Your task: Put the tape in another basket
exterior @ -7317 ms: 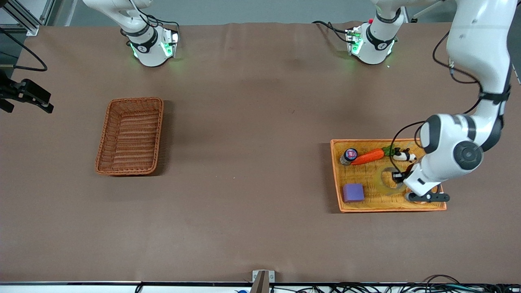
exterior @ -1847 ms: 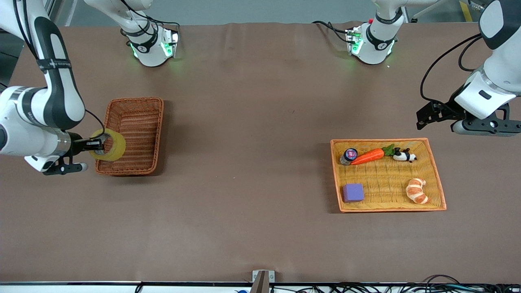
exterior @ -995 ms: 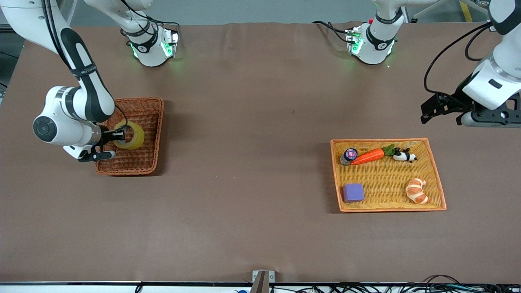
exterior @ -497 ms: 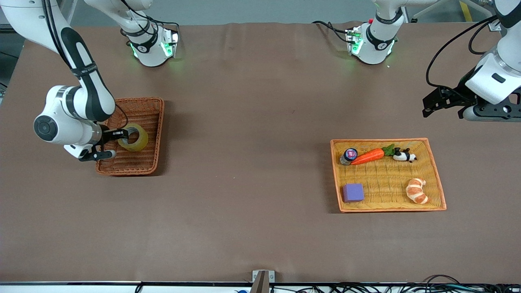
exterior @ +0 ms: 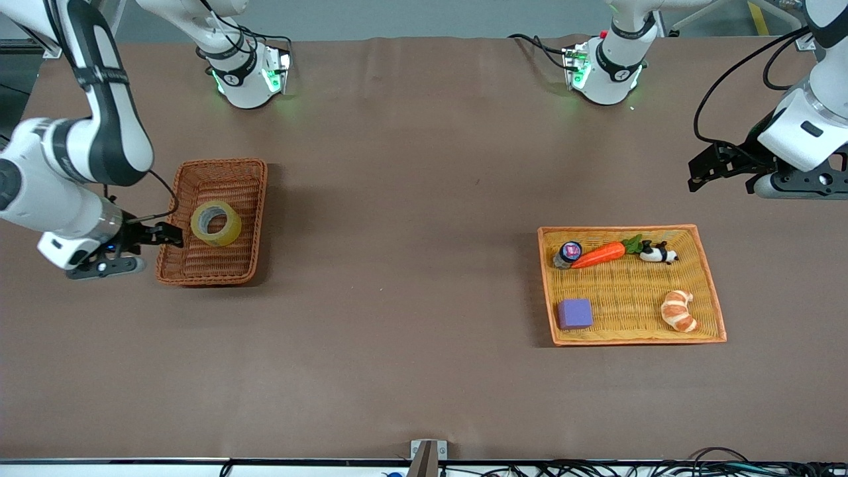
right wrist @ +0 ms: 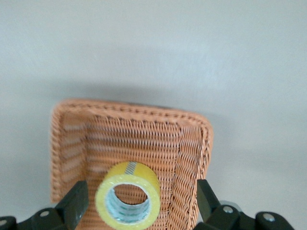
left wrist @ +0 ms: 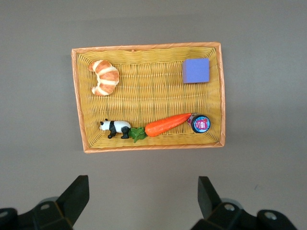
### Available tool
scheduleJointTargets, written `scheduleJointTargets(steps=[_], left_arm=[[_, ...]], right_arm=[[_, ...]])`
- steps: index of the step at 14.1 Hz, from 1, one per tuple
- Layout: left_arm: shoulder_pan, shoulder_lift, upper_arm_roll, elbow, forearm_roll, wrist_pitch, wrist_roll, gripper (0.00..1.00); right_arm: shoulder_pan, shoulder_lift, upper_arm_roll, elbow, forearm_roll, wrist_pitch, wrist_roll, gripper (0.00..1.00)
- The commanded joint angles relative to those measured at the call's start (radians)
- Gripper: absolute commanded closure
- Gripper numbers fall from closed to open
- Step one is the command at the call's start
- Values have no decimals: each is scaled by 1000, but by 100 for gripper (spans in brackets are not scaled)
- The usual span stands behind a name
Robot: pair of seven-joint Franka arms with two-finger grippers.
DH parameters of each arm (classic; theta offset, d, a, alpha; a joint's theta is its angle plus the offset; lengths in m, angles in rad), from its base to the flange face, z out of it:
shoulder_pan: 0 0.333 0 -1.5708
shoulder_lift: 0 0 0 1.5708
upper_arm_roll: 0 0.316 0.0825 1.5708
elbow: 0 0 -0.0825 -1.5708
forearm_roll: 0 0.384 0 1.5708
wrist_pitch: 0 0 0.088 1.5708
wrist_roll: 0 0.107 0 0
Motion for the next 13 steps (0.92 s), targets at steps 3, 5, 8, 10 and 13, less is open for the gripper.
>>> scheduleJointTargets(steps=[3,5,8,10,13], left_arm=[[-1,17,-7,18,19,-17,-14,0],[-2,23,-7,27,19,-17,-14,0],[-1,32,-7,38,21,-15,-16,0],[-2,32,-7,38,21,-15,-14,0],[-2,32,-7,38,21,-15,-14,0]], right_arm=[[53,-3,3,308,-58,-270,120,0],[44,-1,1,456,-55,-391,127,0],[50,-21,-5,533,-48,-487,133,0],[44,-108,-3,501,-45,-488,154,0],[33,-179,-5,496,-43,-506,148,0]])
